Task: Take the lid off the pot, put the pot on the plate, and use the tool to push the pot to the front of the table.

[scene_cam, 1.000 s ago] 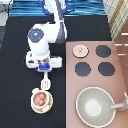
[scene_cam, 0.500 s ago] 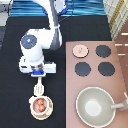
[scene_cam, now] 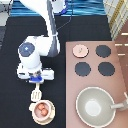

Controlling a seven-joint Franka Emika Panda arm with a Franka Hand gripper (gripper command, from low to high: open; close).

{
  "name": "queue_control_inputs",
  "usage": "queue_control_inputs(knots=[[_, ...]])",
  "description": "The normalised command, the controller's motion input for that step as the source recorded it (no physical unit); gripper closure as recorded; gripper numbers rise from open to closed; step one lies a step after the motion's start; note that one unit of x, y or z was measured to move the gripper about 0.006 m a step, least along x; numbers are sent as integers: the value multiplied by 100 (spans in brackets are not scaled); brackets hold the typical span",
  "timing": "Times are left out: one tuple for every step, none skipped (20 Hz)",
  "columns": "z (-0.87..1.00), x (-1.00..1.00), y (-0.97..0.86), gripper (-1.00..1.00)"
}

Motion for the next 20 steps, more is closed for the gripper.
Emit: queue_control_inputs(knots=[[28,0,57,100],[20,-38,50,100],[22,-69,38,100],[23,-78,35,100],[23,-80,36,100],[24,-82,37,100],[24,-85,38,100],[24,-87,41,100],[13,-77,53,100],[0,-53,63,100],[0,0,33,100],[0,31,6,100],[0,65,0,100],[1,83,3,100],[1,90,9,100],[2,92,12,100],[1,92,20,100],[1,94,20,100],[1,100,13,100],[0,100,2,100]])
